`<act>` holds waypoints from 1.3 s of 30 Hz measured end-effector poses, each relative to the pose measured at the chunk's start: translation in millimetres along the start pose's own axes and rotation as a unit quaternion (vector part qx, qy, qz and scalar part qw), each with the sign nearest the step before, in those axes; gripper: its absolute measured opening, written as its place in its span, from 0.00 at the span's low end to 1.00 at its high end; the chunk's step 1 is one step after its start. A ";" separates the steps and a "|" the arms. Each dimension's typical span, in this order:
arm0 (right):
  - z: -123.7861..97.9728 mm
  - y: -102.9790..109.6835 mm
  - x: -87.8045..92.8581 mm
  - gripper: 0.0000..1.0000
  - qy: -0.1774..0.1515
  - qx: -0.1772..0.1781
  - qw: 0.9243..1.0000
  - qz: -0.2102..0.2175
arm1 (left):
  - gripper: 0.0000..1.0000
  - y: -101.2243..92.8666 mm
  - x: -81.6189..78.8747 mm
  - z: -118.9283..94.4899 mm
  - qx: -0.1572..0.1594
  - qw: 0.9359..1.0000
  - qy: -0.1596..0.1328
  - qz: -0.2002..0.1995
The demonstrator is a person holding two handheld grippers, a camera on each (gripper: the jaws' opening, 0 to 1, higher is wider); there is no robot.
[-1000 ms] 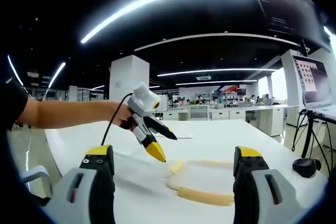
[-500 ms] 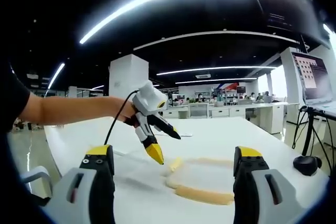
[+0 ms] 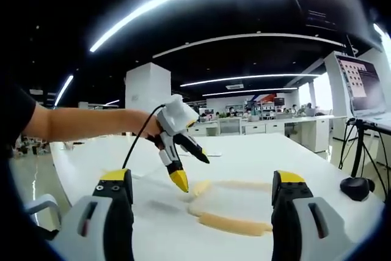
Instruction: Snap each plastic latch of the storage box into its locked position after aligning the lid with the box until every specified latch is closed and the lid sits flush.
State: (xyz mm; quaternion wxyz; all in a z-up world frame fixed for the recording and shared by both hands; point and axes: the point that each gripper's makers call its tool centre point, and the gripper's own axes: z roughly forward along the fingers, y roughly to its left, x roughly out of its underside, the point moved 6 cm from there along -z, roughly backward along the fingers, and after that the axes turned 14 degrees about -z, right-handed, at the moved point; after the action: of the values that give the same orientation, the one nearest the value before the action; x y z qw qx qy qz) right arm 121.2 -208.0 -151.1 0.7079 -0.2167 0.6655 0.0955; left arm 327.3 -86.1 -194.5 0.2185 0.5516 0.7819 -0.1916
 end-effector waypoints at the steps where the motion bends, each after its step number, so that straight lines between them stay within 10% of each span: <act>1: -0.3 -0.5 0.5 0.95 0.001 0.001 1.000 0.000 | 0.90 0.4 -0.1 0.4 -0.002 1.000 0.006 0.002; 39: 2.1 0.2 9.9 0.95 0.007 -0.005 1.000 0.010 | 0.85 5.9 -3.1 12.5 -0.046 0.997 0.042 0.035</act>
State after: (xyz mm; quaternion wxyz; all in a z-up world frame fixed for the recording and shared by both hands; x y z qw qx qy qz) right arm 124.0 -208.4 -160.9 0.7010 -0.2143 0.6722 0.1042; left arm 335.4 -93.4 -203.5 0.2172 0.5752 0.7787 -0.1247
